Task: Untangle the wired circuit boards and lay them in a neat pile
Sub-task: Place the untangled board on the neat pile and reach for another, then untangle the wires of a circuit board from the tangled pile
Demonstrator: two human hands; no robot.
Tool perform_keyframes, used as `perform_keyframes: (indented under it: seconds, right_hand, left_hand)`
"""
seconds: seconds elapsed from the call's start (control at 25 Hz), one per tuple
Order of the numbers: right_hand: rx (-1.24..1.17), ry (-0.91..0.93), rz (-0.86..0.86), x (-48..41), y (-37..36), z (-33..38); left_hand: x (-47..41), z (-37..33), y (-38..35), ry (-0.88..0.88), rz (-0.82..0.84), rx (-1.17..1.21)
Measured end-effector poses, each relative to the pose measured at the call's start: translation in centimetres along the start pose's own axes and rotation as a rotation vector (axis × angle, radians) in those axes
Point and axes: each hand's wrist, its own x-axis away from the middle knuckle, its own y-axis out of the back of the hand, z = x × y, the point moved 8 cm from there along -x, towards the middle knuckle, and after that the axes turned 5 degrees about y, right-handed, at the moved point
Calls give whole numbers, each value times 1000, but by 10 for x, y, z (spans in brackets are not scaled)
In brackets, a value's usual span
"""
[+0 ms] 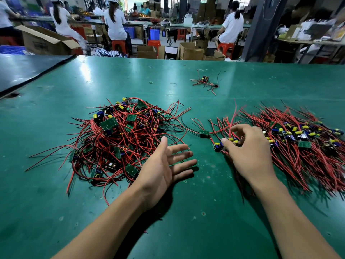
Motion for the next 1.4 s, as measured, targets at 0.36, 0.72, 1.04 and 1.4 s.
perform_keyframes:
  seconds: [0.36,0.72,1.04,1.4]
  right_hand:
    - [108,200,305,13,-66,50]
    - [563,120,285,-34,-87,43]
    - [-628,150,-428,-40,25,74]
    - [-1175,-398,783,42,-55,80]
  left_hand:
    - [2,2,-6,-15,-4,8]
    - [4,-1,-7,-77,-23,-49]
    - [1,-3,-5,-79,11,-93]
    - [-4,0,-2,-82,39,0]
